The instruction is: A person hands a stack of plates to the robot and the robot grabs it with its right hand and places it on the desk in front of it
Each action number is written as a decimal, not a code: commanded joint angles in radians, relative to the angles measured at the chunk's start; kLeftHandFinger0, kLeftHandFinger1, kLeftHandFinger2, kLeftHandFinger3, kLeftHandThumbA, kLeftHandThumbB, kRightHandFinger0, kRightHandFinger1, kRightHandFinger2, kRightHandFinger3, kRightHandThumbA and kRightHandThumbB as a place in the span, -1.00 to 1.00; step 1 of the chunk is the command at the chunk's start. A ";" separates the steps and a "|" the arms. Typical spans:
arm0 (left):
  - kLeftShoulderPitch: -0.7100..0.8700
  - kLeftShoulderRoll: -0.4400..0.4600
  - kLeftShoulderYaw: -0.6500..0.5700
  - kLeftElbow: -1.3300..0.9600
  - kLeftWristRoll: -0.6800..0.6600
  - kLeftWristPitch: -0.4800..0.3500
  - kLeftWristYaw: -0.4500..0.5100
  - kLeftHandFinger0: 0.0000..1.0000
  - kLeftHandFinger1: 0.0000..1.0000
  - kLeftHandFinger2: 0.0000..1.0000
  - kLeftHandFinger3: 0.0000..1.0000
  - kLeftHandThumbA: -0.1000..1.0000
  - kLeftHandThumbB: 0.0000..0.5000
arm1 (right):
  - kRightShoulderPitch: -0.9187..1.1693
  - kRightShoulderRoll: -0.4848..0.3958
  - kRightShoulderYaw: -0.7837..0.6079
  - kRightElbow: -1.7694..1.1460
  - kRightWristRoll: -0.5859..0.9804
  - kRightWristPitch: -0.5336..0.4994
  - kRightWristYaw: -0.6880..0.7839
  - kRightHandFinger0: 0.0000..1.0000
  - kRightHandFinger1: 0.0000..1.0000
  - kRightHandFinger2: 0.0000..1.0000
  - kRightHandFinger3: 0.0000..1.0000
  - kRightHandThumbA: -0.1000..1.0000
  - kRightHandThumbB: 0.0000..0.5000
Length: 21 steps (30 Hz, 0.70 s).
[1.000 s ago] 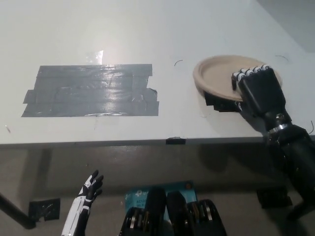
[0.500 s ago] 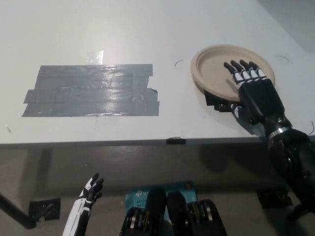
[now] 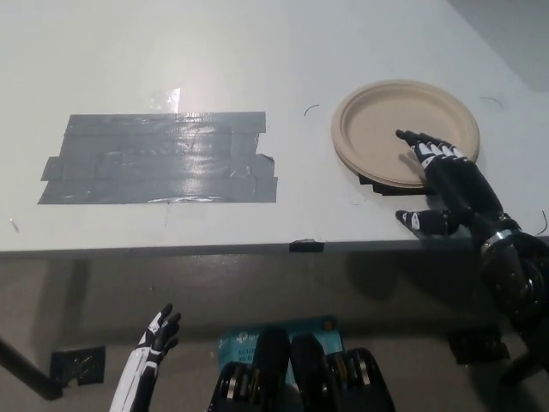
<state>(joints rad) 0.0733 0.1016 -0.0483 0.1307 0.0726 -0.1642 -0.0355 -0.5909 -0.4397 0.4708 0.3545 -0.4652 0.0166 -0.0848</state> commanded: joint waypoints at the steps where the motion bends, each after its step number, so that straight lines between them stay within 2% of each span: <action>1: -0.066 0.016 0.004 -0.049 -0.007 0.003 -0.018 1.00 1.00 1.00 1.00 1.00 -0.35 | -0.140 -0.260 -0.307 -0.774 1.451 0.194 0.711 1.00 1.00 1.00 1.00 1.00 1.00; 3: -0.068 0.017 0.003 -0.048 -0.004 0.001 -0.017 1.00 1.00 1.00 1.00 1.00 -0.34 | -0.138 -0.271 -0.327 -0.842 1.535 0.202 0.603 1.00 1.00 1.00 1.00 1.00 1.00; 4: -0.070 0.019 0.003 -0.044 -0.001 -0.006 -0.017 1.00 1.00 1.00 1.00 1.00 -0.34 | -0.129 -0.296 -0.334 -0.930 1.558 0.156 0.450 1.00 1.00 1.00 1.00 1.00 1.00; 9: -0.089 0.017 0.002 -0.032 0.001 -0.007 -0.015 1.00 1.00 1.00 1.00 1.00 -0.33 | -0.106 -0.418 -0.402 -1.068 1.501 0.067 0.181 1.00 1.00 1.00 1.00 1.00 1.00; 13: -0.121 0.015 0.003 -0.020 -0.003 -0.001 -0.016 1.00 1.00 1.00 1.00 1.00 -0.41 | -0.071 -0.441 -0.467 -1.116 1.322 0.031 0.063 1.00 1.00 1.00 1.00 1.00 1.00; 15: -0.127 0.014 0.003 -0.021 -0.004 0.003 -0.016 1.00 1.00 1.00 1.00 1.00 -0.40 | -0.055 -0.438 -0.479 -1.136 1.281 0.026 0.028 1.00 1.00 1.00 1.00 1.00 1.00; 21: -0.140 0.013 0.000 -0.023 0.006 -0.001 -0.011 1.00 1.00 1.00 1.00 1.00 -0.41 | 0.091 -0.402 -0.451 -1.264 1.136 0.023 -0.060 1.00 1.00 1.00 1.00 1.00 1.00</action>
<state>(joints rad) 0.0185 0.1016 -0.0477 0.1544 0.0726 -0.1449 -0.0355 -0.4672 -0.5828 0.3315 -0.0206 -0.0536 0.0400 -0.0147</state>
